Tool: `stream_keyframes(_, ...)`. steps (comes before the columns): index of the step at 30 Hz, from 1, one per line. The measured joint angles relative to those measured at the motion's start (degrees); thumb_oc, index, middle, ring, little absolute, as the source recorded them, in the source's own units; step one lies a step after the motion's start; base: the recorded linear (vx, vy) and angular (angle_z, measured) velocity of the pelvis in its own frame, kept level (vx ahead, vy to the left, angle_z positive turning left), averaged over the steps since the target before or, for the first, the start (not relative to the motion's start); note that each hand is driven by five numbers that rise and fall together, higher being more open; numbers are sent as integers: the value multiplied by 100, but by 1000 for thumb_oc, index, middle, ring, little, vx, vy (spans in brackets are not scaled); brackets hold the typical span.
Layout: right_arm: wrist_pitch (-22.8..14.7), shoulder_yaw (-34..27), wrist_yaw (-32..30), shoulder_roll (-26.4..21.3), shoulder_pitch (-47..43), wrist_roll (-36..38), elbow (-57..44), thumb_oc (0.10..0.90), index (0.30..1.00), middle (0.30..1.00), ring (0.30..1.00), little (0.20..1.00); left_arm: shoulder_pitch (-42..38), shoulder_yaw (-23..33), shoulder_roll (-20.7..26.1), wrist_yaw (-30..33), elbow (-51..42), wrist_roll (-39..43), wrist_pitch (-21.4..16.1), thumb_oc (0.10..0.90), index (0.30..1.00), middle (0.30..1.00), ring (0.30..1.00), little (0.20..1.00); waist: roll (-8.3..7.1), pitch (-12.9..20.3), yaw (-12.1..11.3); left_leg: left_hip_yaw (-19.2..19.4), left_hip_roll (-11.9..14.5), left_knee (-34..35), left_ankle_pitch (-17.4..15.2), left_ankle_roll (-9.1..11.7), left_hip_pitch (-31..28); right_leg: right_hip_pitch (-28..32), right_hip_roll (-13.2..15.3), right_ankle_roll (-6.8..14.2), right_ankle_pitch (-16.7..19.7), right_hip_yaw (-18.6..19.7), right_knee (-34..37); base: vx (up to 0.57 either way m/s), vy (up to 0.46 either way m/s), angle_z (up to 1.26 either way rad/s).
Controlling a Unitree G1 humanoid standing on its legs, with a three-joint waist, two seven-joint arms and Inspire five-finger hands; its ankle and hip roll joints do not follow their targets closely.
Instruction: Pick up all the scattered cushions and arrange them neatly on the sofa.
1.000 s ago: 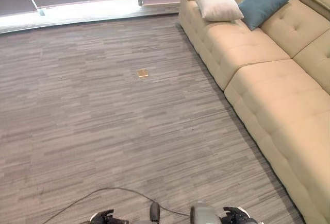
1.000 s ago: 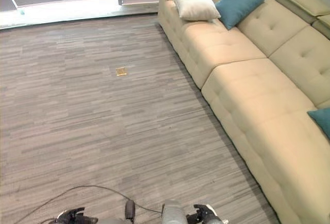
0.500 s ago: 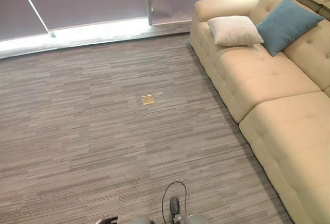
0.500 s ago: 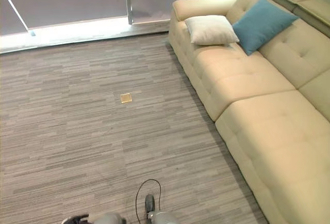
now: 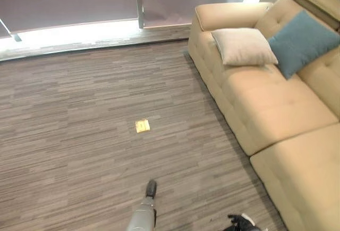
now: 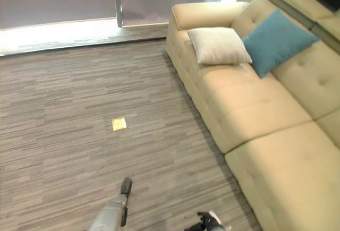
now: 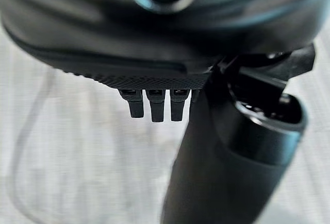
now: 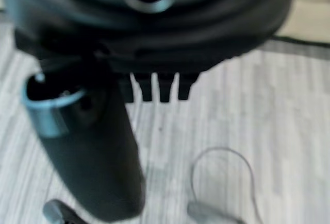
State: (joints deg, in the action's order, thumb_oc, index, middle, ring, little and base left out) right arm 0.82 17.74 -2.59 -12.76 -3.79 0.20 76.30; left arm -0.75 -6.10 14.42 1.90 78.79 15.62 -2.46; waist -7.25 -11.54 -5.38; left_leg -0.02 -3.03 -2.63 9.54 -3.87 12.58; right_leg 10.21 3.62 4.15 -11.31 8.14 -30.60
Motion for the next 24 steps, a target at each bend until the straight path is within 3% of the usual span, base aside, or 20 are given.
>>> stream_keyframes(2, 28, -80, -28, -89, 123, 44, -213, 800, 900, 900, 900, 900, -9, -143, -21, 10, 69, -55, 98, 800, 900, 900, 900, 900, 147, -47, 298, 55, -200, -7, -466, -338, -533, -699, 427, -88, 169, -278, -1390, 469, 307, -30)
stream_keyframes(3, -50, -79, -37, -245, 140, 45, -253, 800, 900, 900, 900, 900, -44, -208, -28, 12, 142, -57, 100, 800, 900, 900, 900, 900, 295, -59, 437, 91, -229, 96, -432, -287, -818, -1014, 626, -75, 171, -495, -1738, 479, 235, -8)
stream_keyframes(4, -38, -97, -30, -333, 150, 62, -330, 800, 900, 900, 900, 900, -130, -233, -19, 11, 72, -58, 90, 800, 900, 900, 900, 900, 400, -27, 472, 38, -245, 84, -723, -455, -958, -1254, 601, -89, 194, -465, -1741, 702, 316, 0)
stream_keyframes(5, -40, -133, -40, -389, 140, 62, -270, 800, 900, 900, 900, 900, -170, -261, -14, 9, 61, -60, 31, 800, 900, 900, 900, 900, 486, -38, 476, 56, -261, 121, -672, -366, -1109, -1493, 700, -110, 180, -620, -1758, 671, 210, -8)
stream_keyframes(6, -20, -127, -26, -474, 160, 60, -382, 800, 900, 900, 900, 900, -260, -217, 58, 9, -25, -62, 16, 800, 900, 900, 900, 900, 601, -47, 524, 41, -255, 224, -820, -456, -1352, -1878, 644, -104, 165, -704, -1695, 467, 125, -7)
stream_keyframes(7, -43, -184, -17, -478, 115, 59, -378, 800, 900, 900, 900, 900, -330, -226, 90, 27, -75, -64, -7, 800, 900, 900, 900, 900, 671, -64, 623, -12, -226, 301, -1026, -593, -1523, -2123, 530, -89, 59, -863, -1480, 822, 99, 7)
stream_keyframes(8, -70, -135, -28, -397, 47, 64, -420, 800, 900, 900, 900, 900, -357, -203, 179, 12, -38, -95, 3, 800, 900, 900, 900, 900, 720, -108, 778, -8, -168, 373, -871, -388, -1709, -2349, 302, -139, 41, -1043, -955, 837, 58, 22)
stream_keyframes(9, -80, -149, 35, -383, 123, 59, -579, 800, 900, 900, 900, 900, -478, -253, 195, 16, -66, -133, -6, 800, 900, 900, 900, 900, 701, -96, 993, -234, -155, 240, -1364, -550, -1841, -2770, -38, -71, 57, -1174, -492, 1142, 72, 33)
stream_keyframes(10, -75, -142, 47, -274, 123, 61, -571, 800, 900, 900, 900, 900, -544, -250, 239, 6, -46, -194, 5, 800, 900, 900, 900, 900, 762, -140, 1137, -303, -151, 122, -1541, -475, -1918, -2939, -259, -23, 121, -1325, 482, 808, 14, 39)
stream_keyframes(12, -60, -149, 69, -56, 248, 60, -451, 800, 900, 900, 900, 900, -669, -191, 265, -1, 6, -239, 12, 800, 900, 900, 900, 900, 572, -112, 1381, -621, -249, 343, -1616, -275, -2321, -2985, -344, 51, 583, -1683, 2293, 751, -11, 83)
stream_keyframes(14, 35, -164, 147, 47, 518, 63, -256, 800, 900, 900, 900, 900, -623, -208, 139, -26, -133, -276, -40, 800, 900, 900, 900, 900, 532, -35, 1429, -851, -288, 525, -1977, -261, -2811, -3209, -332, 82, 966, -2079, 2842, 843, -82, 80)
stream_keyframes(16, 100, -296, 131, 68, 828, 116, -217, 800, 900, 900, 900, 900, -382, -225, -14, -64, -109, -378, -26, 800, 900, 900, 900, 900, 638, 174, 1623, -1045, -161, 492, -2226, -183, -3218, -3244, -359, -53, 1048, -2223, 2451, 725, -38, 66)
stream_keyframes(17, 108, -618, 140, 95, 993, 147, -87, 800, 900, 900, 900, 900, -193, -275, -72, -114, -102, -447, 1, 800, 900, 900, 900, 900, 554, 187, 1586, -915, -231, -49, -2510, 181, -3407, -3155, -354, -508, 1390, -2053, 1992, 574, -92, 27)
stream_keyframes(18, 156, -702, 106, 53, 962, 239, 20, 800, 900, 900, 900, 900, -14, -243, -210, -117, -16, -458, 34, 800, 900, 900, 900, 900, 584, 292, 1590, -950, -283, -1195, -2598, 734, -3205, -2867, -333, -972, 1899, -1939, 1863, 576, -92, 12)
stream_keyframes(19, 152, -714, 101, -5, 966, 256, 35, 800, 900, 900, 900, 900, 66, -244, -300, -120, 23, -460, 51, 800, 900, 900, 900, 900, 694, 328, 1615, -977, -297, -1898, -2487, 1001, -2990, -2741, -398, -985, 1782, -1948, 1815, 564, -182, 4)
stream_keyframes(20, 154, -653, 104, -88, 954, 286, 111, 800, 900, 900, 900, 900, 41, -31, -353, -168, 73, -333, 8, 800, 900, 900, 900, 900, 724, 312, 1571, -608, -302, -3903, -1661, 1619, -2088, -2445, -432, -1165, 1662, -1856, 1929, 373, -157, -19)
stream_keyframes(21, 146, -557, 98, -147, 775, 288, 141, 800, 900, 900, 900, 900, 33, -9, -310, -98, 44, -333, -33, 800, 900, 900, 900, 900, 735, 309, 1420, -427, -278, -4648, -1288, 1682, -1614, -2129, -504, -1222, 1571, -1786, 2040, 565, -189, -38)
stream_keyframes(22, 147, -532, 94, -175, 674, 298, 140, 800, 900, 900, 900, 900, 5, -64, -176, -99, -27, -333, 10, 800, 900, 900, 900, 900, 695, 305, 1345, -209, -189, -5279, -1075, 1440, -1178, -1818, -565, -1227, 1521, -1579, 2259, 804, -82, -84)
stream_keyframes(23, 101, -431, 64, -181, 455, 298, 136, 800, 900, 900, 900, 900, 35, -45, -85, -86, -130, -324, -34, 800, 900, 900, 900, 900, 619, 258, 1156, -16, -137, -5442, -1049, 1457, -946, -1553, -583, -1324, 1437, -1366, 2327, 638, -17, -86)
stream_keyframes(24, 86, -390, 19, -194, 235, 343, -11, 800, 900, 900, 900, 900, -20, -57, 21, -72, -241, -262, -16, 800, 900, 900, 900, 900, 465, 224, 1039, 60, -88, -5535, -1156, 1113, -622, -1196, -615, -1292, 1278, -1086, 2608, 980, 127, -107)
